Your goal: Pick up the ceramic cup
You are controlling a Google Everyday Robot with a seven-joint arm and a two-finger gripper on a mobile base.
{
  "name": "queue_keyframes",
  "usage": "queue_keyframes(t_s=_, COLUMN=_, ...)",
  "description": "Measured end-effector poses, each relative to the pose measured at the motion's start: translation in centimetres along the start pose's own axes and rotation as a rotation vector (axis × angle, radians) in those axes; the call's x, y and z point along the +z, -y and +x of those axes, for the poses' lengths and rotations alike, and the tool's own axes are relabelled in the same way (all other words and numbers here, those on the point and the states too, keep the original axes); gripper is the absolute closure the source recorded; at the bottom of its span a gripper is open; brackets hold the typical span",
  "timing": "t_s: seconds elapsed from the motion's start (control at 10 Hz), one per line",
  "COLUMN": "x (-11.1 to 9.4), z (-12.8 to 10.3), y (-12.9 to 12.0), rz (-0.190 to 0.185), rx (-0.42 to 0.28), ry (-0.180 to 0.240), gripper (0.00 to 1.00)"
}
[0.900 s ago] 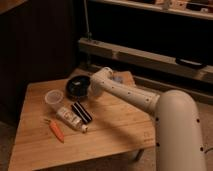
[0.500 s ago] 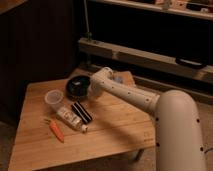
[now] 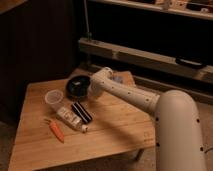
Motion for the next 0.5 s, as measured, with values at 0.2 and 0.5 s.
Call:
queue_keyframes(t_s=0.2, x=0.15, z=-0.10, y=-0.08, rz=-0.001, rx=0.000, ry=0.002, gripper=0.81)
queue_keyframes(t_s=0.5, x=0.13, z=-0.07, y=-0.07, rz=-0.001, rx=0.001, ry=0.002, gripper=0.81)
